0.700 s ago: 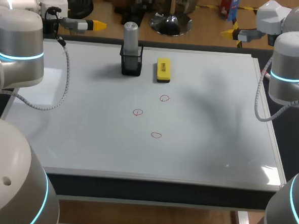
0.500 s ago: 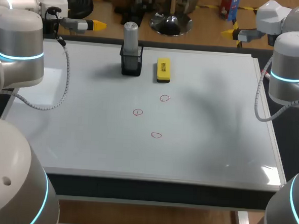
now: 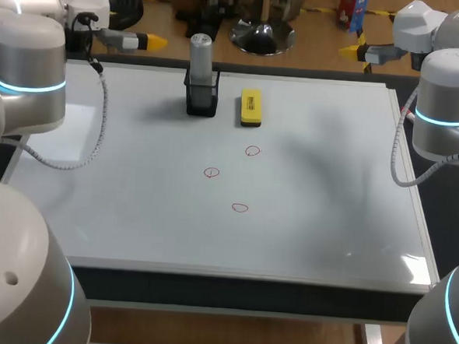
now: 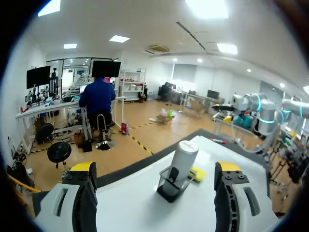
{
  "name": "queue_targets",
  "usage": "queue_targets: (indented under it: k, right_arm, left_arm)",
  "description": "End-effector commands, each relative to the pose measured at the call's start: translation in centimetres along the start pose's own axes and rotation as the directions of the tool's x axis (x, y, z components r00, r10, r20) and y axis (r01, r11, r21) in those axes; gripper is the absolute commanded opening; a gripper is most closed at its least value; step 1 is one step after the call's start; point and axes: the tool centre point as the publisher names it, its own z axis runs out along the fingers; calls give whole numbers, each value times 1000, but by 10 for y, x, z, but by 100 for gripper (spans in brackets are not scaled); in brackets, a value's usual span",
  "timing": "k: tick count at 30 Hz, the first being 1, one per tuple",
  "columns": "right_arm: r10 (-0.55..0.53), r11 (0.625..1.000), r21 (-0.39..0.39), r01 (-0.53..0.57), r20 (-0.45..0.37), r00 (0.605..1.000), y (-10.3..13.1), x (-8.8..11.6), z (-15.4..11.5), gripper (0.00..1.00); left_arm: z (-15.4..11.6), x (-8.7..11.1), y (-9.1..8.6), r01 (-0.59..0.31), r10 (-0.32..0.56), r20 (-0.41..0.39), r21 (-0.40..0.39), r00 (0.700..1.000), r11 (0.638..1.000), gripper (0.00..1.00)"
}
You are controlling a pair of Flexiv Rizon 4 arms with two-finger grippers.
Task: Pick up the inspection probe, press it on each red-marked spot on the whiteboard one by one, put down the probe, pick up the eraser, and wipe off all the red marks.
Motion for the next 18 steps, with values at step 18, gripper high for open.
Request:
queue_targets:
  k: [18]
  right_arm:
    - [0,1000,1,0,-1,1000,0,0,0,100]
  left_arm:
    - [25,14,6,-103,103,-344,18,933,995,100]
